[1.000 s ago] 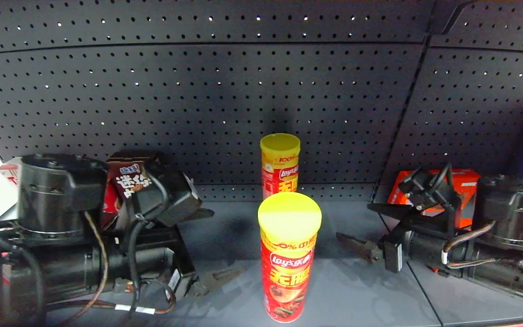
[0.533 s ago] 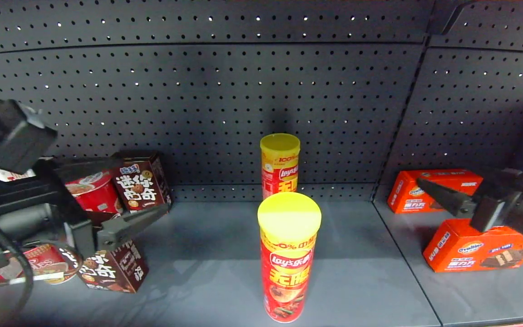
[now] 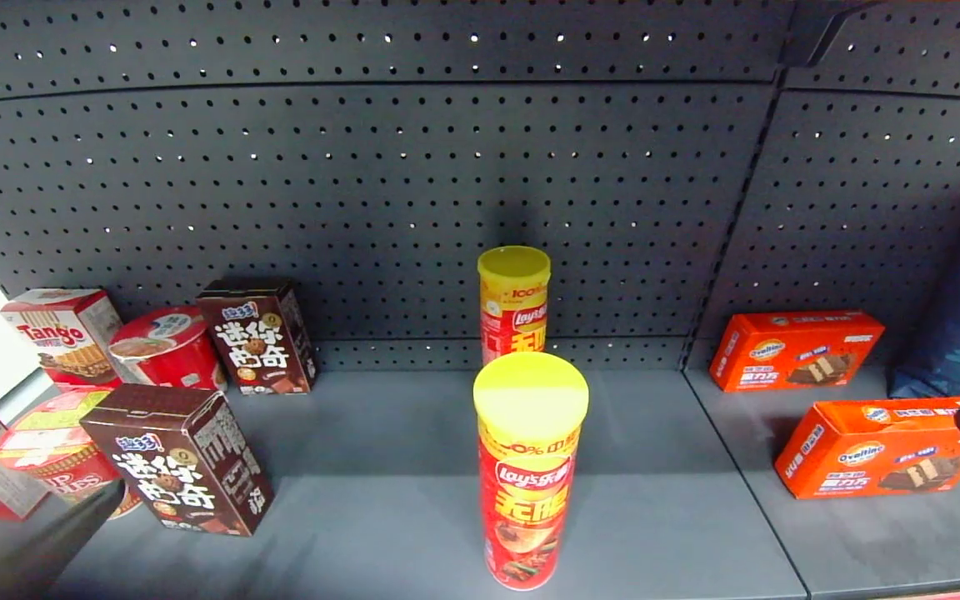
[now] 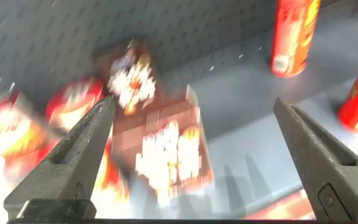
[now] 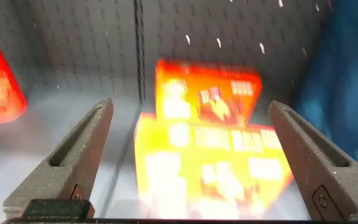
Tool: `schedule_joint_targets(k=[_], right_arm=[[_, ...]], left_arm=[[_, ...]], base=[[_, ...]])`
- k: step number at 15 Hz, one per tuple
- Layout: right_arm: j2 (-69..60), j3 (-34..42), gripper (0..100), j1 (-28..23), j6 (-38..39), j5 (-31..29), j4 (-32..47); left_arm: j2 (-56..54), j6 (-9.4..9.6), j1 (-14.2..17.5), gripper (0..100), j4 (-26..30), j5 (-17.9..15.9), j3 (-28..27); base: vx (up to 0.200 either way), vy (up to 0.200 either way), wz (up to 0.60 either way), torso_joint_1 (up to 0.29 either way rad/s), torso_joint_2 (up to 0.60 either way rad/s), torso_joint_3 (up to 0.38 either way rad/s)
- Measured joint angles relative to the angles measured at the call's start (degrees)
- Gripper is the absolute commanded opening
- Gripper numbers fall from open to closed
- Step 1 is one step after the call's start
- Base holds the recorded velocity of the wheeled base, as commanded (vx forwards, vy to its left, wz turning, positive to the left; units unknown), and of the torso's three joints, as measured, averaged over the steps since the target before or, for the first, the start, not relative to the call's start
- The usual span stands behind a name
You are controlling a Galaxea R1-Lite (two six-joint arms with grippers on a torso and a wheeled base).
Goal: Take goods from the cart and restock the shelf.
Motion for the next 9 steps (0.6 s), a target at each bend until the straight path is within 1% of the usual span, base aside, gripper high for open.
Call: schedule_joint_targets(k=[1,2,4,5,6,8,9], right_arm=[[-3.3,2.6,100,-0.4,-0.1,-0.8,1.8],[-7.1,4.4,100,-0.6,-0.2,-1.4,4.7],[-16.2,6.1,100,-0.9,-0.3,-2.1,15.6],[-21.3,6.4,100,-1.0,-0.3,-2.2,21.8],[-27.1,6.4,100,-1.0,-0.3,-2.5,28.4],[-35.6,6.2,100,-1.0,-0.2,-2.9,36.6],[-38.4,6.7,100,-1.0,-0.1,-3.8,38.9]], left_arm=[[-3.5,-0.6,0.2,100,0.0,1.4,2.5],[-7.0,-1.26,0.3,100,0.1,3.6,4.9],[-13.4,-2.96,0.5,100,0.2,9.7,9.6],[-16.0,-3.45,0.5,100,0.3,11.0,11.5],[-18.2,-3.67,0.5,100,0.3,11.5,13.0],[-21.1,-3.75,0.5,100,0.3,11.7,14.8],[-22.6,-3.73,0.5,100,0.4,11.8,16.0]], base=[[0.0,0.0,0.0,0.0,0.0,0.0],[0.0,0.0,0.0,0.0,0.0,0.0],[0.0,0.0,0.0,0.0,0.0,0.0],[0.0,0.0,0.0,0.0,0.0,0.0],[0.0,0.0,0.0,0.0,0.0,0.0],[0.0,0.0,0.0,0.0,0.0,0.0],[0.0,0.0,0.0,0.0,0.0,0.0]])
